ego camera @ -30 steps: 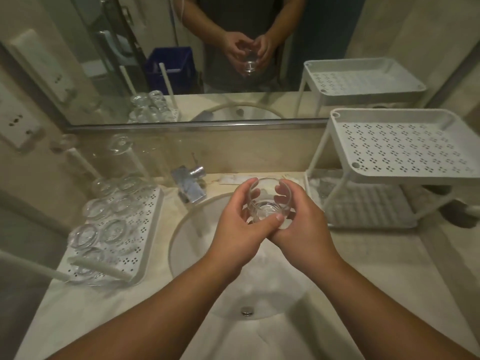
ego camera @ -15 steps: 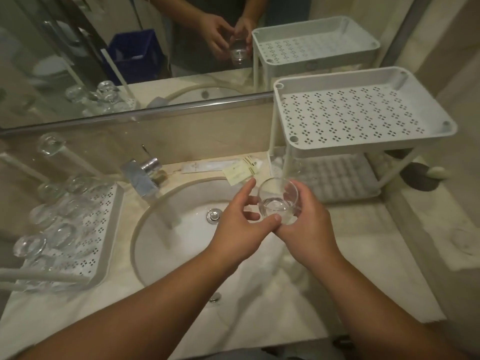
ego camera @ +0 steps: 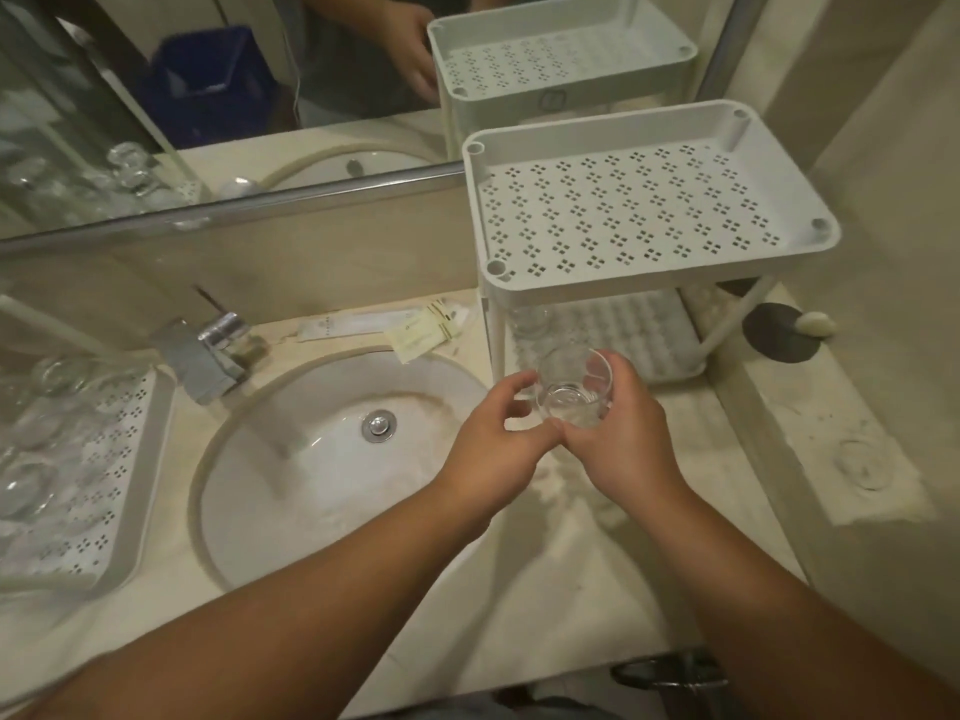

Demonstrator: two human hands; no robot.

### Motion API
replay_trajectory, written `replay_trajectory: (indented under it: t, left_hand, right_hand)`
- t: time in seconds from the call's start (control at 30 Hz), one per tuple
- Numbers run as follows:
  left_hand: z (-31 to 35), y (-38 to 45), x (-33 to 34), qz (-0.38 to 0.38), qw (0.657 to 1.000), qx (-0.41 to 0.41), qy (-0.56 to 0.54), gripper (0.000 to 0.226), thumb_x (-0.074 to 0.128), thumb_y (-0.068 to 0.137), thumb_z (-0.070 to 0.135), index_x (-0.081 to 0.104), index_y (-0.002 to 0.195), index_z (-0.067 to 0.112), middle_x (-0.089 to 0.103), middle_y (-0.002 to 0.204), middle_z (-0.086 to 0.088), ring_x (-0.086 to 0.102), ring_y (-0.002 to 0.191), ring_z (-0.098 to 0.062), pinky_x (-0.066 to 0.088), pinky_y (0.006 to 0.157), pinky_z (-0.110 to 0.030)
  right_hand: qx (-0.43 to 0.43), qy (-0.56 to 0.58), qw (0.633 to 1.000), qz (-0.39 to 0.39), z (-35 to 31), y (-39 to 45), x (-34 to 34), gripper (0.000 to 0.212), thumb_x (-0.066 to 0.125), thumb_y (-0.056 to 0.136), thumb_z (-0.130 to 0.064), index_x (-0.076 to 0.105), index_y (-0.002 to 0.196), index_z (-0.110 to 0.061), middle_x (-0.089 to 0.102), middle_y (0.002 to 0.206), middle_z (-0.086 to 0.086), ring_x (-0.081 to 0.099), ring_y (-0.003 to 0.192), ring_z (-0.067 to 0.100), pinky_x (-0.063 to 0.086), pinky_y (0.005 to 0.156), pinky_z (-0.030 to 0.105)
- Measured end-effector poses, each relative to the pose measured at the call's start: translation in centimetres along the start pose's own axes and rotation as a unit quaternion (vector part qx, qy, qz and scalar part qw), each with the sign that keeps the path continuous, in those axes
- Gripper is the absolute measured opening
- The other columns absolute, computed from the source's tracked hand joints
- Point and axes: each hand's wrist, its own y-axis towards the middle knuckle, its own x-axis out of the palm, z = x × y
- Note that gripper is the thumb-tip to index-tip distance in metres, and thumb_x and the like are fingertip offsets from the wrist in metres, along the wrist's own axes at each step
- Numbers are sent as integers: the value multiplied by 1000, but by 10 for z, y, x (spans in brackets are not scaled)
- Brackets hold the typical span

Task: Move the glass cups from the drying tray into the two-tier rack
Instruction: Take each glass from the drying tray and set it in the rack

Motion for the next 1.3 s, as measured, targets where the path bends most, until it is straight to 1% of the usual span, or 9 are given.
replay_trajectory:
  t: [0.37,0.5,0.63,0.8,0.9,0.97,1.03,1.17,1.3]
  left_hand:
    - [-2,39,25,-21,999,-25,15,79,66,80,34,35,151,42,66,124,4,64,108,-14,49,82,-28]
    - [-3,50,32,-21,999,-33,9,96,67,67,43,26,154,44,67,127,1,57,127,-25,49,100,-42]
    - [-1,61,40,-17,999,-38,-1,106,68,59,48,22,155,44,67,127,4,54,131,-25,45,109,-50]
    - [6,75,48,-7,999,-40,-4,106,69,60,47,21,154,47,61,131,14,62,120,-19,52,101,-41]
    - [8,86,54,-6,999,-37,-15,99,68,69,38,19,155,45,67,118,17,67,99,-14,52,74,-29]
    - [9,93,57,-9,999,-35,-18,100,70,71,35,16,155,45,69,116,13,68,86,-13,47,66,-28]
    - [11,100,61,-14,999,-46,-24,101,71,75,29,13,157,44,70,117,7,68,84,-15,45,65,-29]
    - [16,117,65,-10,996,-75,-40,92,72,85,21,17,157,40,75,96,17,70,95,-23,45,71,-31]
    - [15,126,68,3,996,-78,-38,87,71,88,19,22,156,40,74,100,19,67,89,-19,46,72,-31]
  right_hand:
    - [14,-6,1000,-11,24,41,-1,91,87,70,-29,37,145,-19,50,142,-3,51,125,13,38,94,20]
    - [20,1,1000,-12,31,56,4,94,87,72,-29,33,148,-20,46,146,-3,45,132,11,37,103,21]
    - [23,17,1000,-3,34,69,5,87,85,74,-21,36,147,-22,45,145,0,45,131,13,38,103,24]
    - [42,24,999,3,37,90,4,83,82,76,-12,38,145,-20,42,133,-3,45,123,12,36,85,4]
    - [48,-34,998,6,41,102,7,89,84,74,-19,35,147,-24,38,140,2,46,126,15,40,95,18]
    - [49,-50,997,10,44,106,6,82,80,79,-20,35,147,-25,34,144,6,45,128,18,43,102,27]
    - [52,-32,998,16,48,111,5,74,75,84,-20,36,146,-24,33,145,9,42,132,22,45,104,35]
    - [56,-101,993,3,52,121,0,83,74,84,-27,26,152,-24,34,150,7,36,137,20,36,103,22]
    - [44,-132,990,-10,51,130,-3,81,71,85,-26,26,151,-14,38,150,8,31,142,21,25,116,27]
